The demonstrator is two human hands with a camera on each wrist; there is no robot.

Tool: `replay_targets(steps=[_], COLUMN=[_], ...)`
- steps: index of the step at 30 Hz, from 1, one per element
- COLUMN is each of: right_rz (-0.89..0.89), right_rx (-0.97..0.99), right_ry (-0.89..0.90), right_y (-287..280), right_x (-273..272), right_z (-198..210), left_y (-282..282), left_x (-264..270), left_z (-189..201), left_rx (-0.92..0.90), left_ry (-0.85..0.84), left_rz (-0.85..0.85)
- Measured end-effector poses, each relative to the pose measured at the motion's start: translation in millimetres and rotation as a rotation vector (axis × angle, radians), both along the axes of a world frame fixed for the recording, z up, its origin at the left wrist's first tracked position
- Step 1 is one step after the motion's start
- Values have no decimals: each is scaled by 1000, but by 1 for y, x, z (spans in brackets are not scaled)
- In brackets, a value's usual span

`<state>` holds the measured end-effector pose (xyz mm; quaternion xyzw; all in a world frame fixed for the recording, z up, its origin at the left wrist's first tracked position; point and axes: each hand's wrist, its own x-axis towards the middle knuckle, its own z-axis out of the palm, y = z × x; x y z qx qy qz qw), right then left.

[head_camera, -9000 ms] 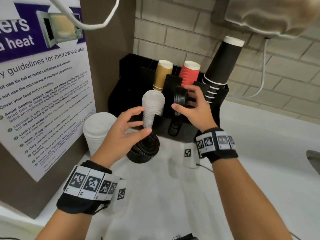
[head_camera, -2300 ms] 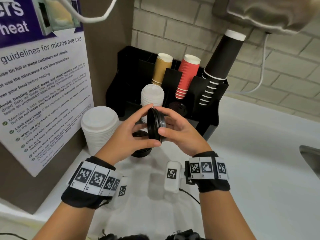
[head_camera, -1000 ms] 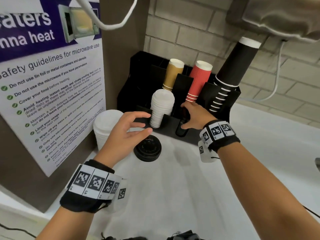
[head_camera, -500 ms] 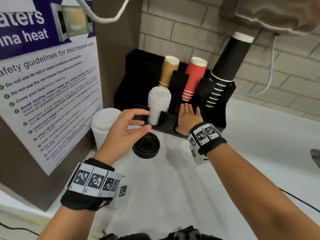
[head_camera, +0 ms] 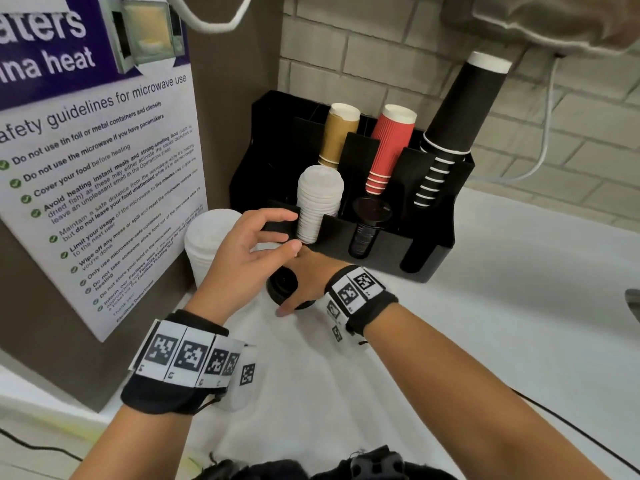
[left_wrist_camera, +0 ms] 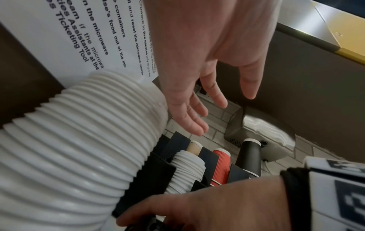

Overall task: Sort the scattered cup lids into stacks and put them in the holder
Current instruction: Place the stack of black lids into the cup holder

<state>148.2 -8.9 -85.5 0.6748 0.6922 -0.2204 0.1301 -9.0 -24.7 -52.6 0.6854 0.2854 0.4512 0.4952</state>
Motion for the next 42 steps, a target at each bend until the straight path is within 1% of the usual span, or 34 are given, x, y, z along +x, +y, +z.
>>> replay_targets(steps=[4, 6, 7, 9, 12, 14, 16, 20, 24, 33, 42], right_rz=[-16, -54, -86, -154, -251, -310, -325, -335, -362, -374, -365], right_rx=[58, 70, 99, 224, 419, 459, 476, 512, 539, 514, 554], right_ry=[9, 85, 172, 444, 836, 1019, 1124, 1179, 1187, 1240, 1295], right_y=[1, -2, -6, -17, -44, -62, -77, -94, -100, -103, -100], right_x=[0, 5, 10, 22, 34, 35, 34, 33, 33, 44, 46], right_z=[-10, -7, -3, 10, 30, 40, 45, 51, 53, 54, 56], left_y=[0, 1, 1, 3, 3, 0, -4, -11, -13, -10, -10], left_x=[1, 2, 2, 2, 4, 9, 16, 27, 31, 29, 37], left_z=[-2, -3, -4, -5, -10, -12, -14, -14, -14, -11, -14], left_rx=[-3, 1, 5, 7, -17, -55, -88, -95, -87, -118, -89], left_ry=[7, 2, -2, -1, 80, 101, 71, -3, -82, -90, -104], left_rz=[-3, -8, -10, -17, -83, -182, -268, -343, -341, -386, -326])
